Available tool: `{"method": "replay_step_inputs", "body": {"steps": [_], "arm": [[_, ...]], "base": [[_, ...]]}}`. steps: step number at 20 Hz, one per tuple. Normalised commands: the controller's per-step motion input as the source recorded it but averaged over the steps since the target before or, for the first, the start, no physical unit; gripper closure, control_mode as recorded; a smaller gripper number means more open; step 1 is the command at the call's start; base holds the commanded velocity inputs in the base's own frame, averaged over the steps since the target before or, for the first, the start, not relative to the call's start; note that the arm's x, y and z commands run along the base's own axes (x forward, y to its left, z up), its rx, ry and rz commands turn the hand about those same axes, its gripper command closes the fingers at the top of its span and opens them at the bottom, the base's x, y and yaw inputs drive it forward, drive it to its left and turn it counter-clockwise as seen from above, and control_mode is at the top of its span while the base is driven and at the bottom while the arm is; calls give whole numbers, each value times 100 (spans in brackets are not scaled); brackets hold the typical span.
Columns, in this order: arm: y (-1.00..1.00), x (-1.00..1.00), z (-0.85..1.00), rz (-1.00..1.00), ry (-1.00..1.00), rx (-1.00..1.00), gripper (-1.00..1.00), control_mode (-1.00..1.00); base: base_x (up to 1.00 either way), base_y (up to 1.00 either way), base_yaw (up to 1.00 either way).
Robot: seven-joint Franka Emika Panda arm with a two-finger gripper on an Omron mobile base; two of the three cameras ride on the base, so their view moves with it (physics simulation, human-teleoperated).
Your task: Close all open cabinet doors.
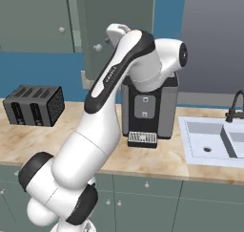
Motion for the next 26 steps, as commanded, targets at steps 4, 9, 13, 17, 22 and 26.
{"method": "replay_step_inputs", "body": {"steps": [4, 9, 13, 17, 22, 26], "arm": [[50, 12, 0, -9, -1, 0, -100, -100], [49, 24, 0, -7, -1, 0, -100, -100], [42, 38, 0, 0, 0, 2, -100, -100], [45, 47, 0, -7, 0, 0, -100, -100], [47, 51, 0, -10, 0, 0, -100, -100], [44, 46, 0, -18, 1, 0, -100, -100]], "base": [[0, 0, 0], [0, 0, 0], [0, 0, 0], [0, 0, 0], [0, 0, 0], [0, 0, 0]]}}
